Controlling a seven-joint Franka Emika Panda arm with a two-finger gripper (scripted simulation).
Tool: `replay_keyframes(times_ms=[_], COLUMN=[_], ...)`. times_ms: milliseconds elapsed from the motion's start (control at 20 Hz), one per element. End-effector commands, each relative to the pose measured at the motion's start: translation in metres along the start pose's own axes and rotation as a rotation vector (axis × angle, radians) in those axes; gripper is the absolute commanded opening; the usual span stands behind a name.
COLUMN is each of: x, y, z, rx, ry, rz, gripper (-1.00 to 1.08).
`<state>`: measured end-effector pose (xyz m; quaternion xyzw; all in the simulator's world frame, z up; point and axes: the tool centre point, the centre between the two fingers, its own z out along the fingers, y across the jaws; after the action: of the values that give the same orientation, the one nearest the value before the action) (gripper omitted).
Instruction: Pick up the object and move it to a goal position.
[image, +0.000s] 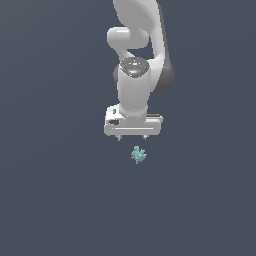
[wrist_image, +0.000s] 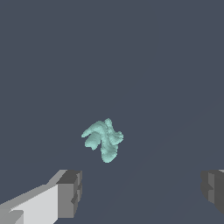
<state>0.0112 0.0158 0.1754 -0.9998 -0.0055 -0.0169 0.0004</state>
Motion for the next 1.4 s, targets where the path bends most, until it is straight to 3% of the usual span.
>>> replay_keyframes(times_ms=[0, 850, 1350], x=[0.000, 0.007, 0.007], y=[0.000, 0.011, 0.004], z=[0.000, -0.002, 0.013], rx=[0.000, -0.016, -0.018], ry=[0.000, 0.018, 0.006], rz=[0.000, -0.040, -0.179], gripper=[1.00, 1.00, 1.00])
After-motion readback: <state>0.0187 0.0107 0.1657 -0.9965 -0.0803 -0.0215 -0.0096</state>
